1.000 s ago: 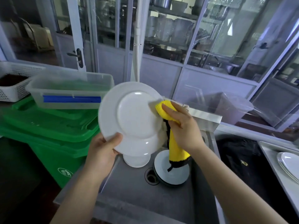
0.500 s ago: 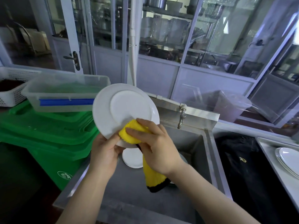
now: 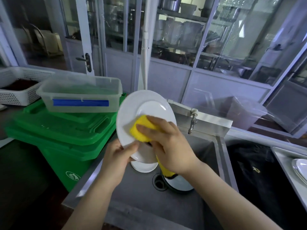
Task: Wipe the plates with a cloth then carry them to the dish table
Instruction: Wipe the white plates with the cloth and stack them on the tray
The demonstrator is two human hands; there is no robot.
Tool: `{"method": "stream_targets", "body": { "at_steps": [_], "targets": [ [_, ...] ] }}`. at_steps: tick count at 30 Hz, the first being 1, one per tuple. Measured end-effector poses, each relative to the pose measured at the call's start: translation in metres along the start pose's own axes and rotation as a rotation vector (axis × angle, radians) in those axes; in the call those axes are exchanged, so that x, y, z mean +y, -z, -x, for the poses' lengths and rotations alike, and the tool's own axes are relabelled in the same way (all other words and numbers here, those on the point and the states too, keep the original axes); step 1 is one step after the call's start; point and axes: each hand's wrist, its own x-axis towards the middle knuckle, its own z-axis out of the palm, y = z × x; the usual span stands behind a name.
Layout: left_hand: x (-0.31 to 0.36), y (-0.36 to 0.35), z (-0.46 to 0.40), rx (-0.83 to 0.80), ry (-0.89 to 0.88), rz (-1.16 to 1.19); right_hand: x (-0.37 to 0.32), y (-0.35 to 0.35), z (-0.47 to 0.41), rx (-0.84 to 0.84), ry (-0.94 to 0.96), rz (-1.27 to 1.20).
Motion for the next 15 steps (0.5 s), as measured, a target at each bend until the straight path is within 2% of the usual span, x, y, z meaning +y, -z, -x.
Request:
{"method": "stream_targets", "body": {
  "at_steps": [2,7,9,11,13,15],
  "targets": [
    [0.004,0.006,-0.001,0.009,0.009,0.058,0.009,0.000,0.011,-0.004,0.042,-0.013],
    [0.011,0.009,0.000,-0.027,0.047,-0.003,0.034,0.015,0.000,0.135,-0.221,0.054],
    [0.011,0.005,0.003,-0.051,0.037,-0.034,0.028,0.017,-0.009,0.188,-0.256,0.083],
    [0.012,0.002,0.004,-0.044,0.015,-0.045,0.015,0.013,-0.010,0.178,-0.139,0.094],
    [0.014,0.003,0.005,-0.034,0.004,0.000,0.003,0.006,-0.002,0.129,0.072,0.109],
    [0.016,0.006,0.005,-0.028,0.012,0.045,0.002,0.003,0.008,0.109,0.153,0.097]
  ]
}}
